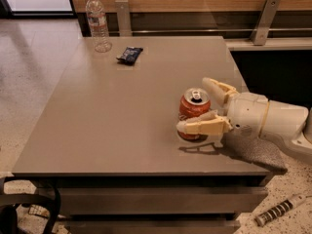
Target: Move coke can near rxbar blueberry
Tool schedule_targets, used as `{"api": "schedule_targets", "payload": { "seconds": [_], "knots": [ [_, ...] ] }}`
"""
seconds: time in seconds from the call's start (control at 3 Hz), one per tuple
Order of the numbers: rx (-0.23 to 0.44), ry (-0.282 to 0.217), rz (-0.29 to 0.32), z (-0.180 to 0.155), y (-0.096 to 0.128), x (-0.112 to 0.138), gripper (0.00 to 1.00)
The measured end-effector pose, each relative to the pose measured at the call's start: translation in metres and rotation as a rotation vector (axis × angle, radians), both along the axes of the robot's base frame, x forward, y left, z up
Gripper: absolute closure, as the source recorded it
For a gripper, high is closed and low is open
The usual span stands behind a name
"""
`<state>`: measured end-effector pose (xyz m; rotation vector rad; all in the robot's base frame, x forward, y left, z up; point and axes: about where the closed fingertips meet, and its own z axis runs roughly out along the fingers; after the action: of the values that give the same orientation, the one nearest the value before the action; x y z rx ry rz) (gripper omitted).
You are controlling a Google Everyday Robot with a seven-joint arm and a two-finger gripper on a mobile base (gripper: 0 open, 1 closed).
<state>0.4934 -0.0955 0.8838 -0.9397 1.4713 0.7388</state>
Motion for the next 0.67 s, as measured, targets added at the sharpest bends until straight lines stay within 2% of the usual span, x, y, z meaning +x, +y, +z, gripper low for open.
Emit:
{"api": "schedule_targets", "payload": {
  "seconds": [0.67],
  "knots": [
    [-0.001, -0.002, 0.005, -0.0003, 0.0044, -0.0002, 0.63]
  ]
}}
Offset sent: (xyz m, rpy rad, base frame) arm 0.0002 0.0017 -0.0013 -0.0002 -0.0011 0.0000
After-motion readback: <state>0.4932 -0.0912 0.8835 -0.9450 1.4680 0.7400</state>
